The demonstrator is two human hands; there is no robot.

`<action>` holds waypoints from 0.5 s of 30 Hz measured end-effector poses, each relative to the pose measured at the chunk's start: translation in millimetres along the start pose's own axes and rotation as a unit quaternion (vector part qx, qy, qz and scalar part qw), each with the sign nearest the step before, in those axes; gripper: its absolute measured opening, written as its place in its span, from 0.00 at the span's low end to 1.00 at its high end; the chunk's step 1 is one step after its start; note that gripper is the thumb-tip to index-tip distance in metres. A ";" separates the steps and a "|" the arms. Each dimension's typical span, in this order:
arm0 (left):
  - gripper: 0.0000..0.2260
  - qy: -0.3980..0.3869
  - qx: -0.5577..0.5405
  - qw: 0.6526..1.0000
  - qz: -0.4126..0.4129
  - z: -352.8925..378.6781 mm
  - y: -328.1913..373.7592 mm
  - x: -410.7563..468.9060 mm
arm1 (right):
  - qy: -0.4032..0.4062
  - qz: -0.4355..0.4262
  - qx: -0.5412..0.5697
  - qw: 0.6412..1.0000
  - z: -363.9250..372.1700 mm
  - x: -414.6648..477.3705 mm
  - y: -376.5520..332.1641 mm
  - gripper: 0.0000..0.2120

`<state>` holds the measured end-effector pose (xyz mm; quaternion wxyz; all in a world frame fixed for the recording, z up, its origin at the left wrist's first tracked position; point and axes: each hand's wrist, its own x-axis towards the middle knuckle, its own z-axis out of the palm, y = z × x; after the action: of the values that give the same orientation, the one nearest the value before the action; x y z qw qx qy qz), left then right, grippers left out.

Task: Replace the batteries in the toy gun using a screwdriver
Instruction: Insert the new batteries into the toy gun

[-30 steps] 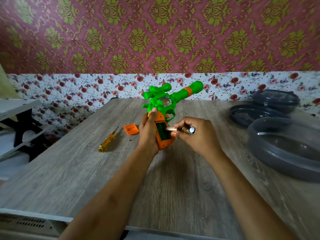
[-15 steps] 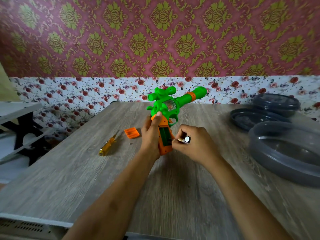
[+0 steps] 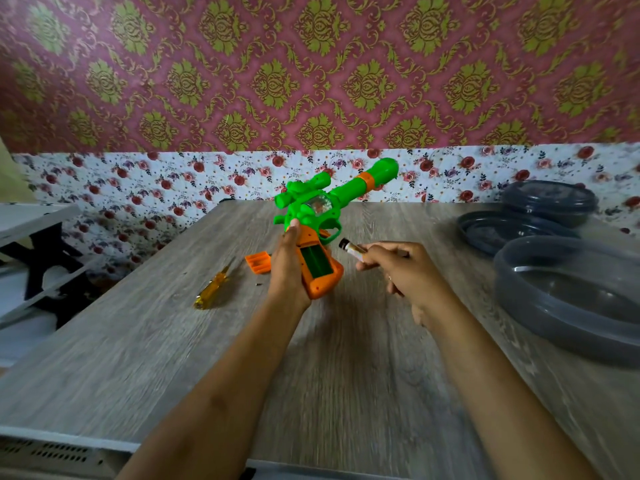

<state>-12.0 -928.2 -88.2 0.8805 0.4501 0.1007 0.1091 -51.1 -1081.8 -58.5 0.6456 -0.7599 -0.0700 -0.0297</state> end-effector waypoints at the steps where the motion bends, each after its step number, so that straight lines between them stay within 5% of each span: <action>1: 0.14 -0.012 -0.013 1.000 -0.011 0.1 1.1 -0.9 | 0.003 0.025 0.033 0.999 0.0 0.0 -0.8 0.08; 7: 0.14 -0.063 -0.029 0.997 -0.034 -2.1 -1.7 3.3 | 0.009 0.020 0.089 0.996 1.9 -0.1 2.4 0.05; 15: 0.17 -0.085 0.009 0.995 -0.044 1.1 -2.7 -0.8 | -0.001 -0.232 -0.168 0.958 12.4 1.3 10.3 0.06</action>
<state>-12.2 -930.8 -89.8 0.8856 0.4612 0.0458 0.0303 -48.8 -1071.1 -70.5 0.4837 -0.8204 -0.2388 -0.1896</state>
